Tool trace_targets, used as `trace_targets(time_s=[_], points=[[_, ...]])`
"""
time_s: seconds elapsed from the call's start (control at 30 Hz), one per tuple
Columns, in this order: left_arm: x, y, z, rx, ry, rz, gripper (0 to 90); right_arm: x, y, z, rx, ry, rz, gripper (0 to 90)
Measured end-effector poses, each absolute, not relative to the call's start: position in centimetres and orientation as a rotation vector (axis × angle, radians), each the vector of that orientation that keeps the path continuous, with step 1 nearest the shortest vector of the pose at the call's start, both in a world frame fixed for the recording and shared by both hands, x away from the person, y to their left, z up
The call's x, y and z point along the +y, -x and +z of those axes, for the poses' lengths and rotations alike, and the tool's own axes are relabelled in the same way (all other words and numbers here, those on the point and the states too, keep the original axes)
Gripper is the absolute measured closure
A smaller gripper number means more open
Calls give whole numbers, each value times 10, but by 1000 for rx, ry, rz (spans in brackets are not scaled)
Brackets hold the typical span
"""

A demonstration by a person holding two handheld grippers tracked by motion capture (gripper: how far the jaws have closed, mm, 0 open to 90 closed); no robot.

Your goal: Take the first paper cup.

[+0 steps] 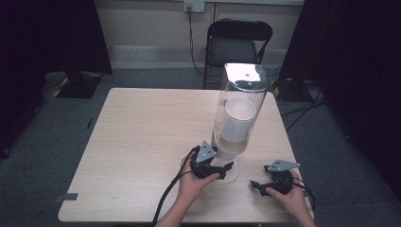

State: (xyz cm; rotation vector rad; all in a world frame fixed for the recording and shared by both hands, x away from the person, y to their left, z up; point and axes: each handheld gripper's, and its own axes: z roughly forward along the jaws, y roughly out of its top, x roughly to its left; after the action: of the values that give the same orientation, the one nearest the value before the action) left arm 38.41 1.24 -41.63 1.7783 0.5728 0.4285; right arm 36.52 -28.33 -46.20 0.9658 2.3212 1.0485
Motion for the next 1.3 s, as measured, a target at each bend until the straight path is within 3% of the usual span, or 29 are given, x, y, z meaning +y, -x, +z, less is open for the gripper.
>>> trace_targets(time_s=[0.47, 1.3], points=[[1, -387, -408, 536, -1676, 568, 264, -284, -365, -462, 2323, -964, 1047, 115], [-2, -390, -418, 529, -1651, 596, 357, -284, -365, -462, 2326, -959, 1049, 116]])
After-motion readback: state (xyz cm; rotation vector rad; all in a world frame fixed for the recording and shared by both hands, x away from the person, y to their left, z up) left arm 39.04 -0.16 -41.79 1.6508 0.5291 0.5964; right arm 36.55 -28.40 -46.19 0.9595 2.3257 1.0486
